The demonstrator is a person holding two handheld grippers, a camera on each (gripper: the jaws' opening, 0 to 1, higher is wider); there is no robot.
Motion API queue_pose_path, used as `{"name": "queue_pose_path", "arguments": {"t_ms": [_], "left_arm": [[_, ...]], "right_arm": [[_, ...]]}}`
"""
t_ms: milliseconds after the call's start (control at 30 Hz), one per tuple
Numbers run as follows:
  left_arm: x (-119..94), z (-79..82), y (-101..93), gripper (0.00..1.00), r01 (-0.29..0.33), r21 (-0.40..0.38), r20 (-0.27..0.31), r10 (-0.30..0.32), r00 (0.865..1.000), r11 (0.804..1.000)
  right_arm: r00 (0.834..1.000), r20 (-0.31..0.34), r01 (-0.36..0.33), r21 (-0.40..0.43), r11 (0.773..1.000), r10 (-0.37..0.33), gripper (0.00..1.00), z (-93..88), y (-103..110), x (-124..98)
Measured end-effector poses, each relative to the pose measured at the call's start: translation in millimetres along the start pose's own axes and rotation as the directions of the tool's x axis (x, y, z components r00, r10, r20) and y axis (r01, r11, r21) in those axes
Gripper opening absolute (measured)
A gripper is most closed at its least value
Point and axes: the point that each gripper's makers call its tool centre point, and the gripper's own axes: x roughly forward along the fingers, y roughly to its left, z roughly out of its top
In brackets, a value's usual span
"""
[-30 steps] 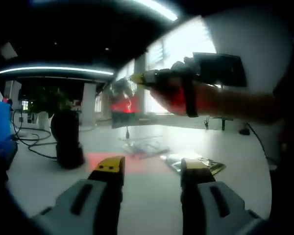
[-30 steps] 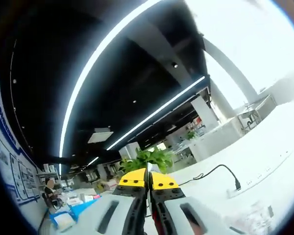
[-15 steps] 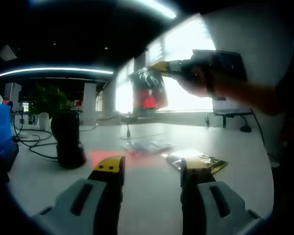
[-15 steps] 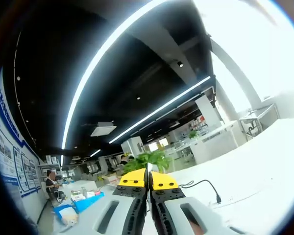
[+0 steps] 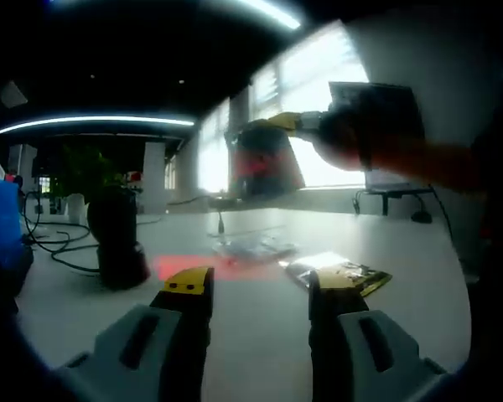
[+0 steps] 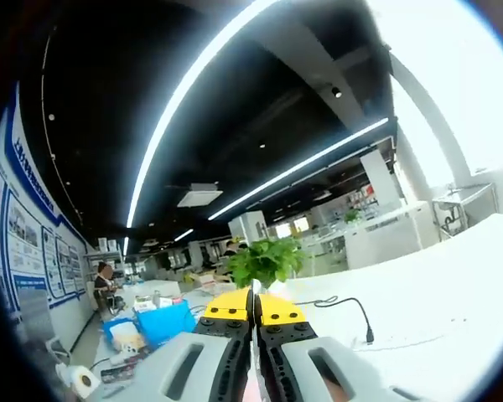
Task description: Clip sheet goods on table flip sheet goods clip sheet goods scan sheet goods put sheet goods back to table
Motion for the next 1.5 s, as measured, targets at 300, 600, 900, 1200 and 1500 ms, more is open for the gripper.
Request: {"name": "queue_pose_path", "arguments": {"t_ms": [300, 600, 900, 1200, 1500], "left_arm": [[0, -0.3, -0.4, 0.38, 0.000, 0.003, -0.002, 0.000, 1.000, 1.000], [0, -0.8, 0.3, 0.38, 0.000, 0.002, -0.002, 0.000, 1.000, 1.000], [1, -1.7, 2.1, 0.38, 0.000, 0.003, -0.004, 0.000, 1.000, 1.000], [1, -1.9, 2.2, 0.38, 0.000, 0.005, -0.005, 0.000, 1.000, 1.000], [1, -1.9, 1.9, 0.38, -0.001, 0.002, -0.005, 0.001, 1.000, 1.000]], "right_arm": [[0.996, -0.038, -0.086, -0.100, 0.991, 0.082, 0.00, -15.9, 5, -1], [0.987, -0.111, -0.125, -0.119, 0.985, 0.112, 0.00, -44.7, -5, 4], [0.972, -0.153, -0.193, -0.077, 0.978, 0.180, 0.00, -63.8, 13, 3], [0.960, -0.209, -0.200, -0.048, 0.979, 0.186, 0.00, -87.6, 6, 10], [0.971, -0.206, -0.134, -0.052, 0.990, 0.121, 0.00, -90.8, -30, 18]]}}
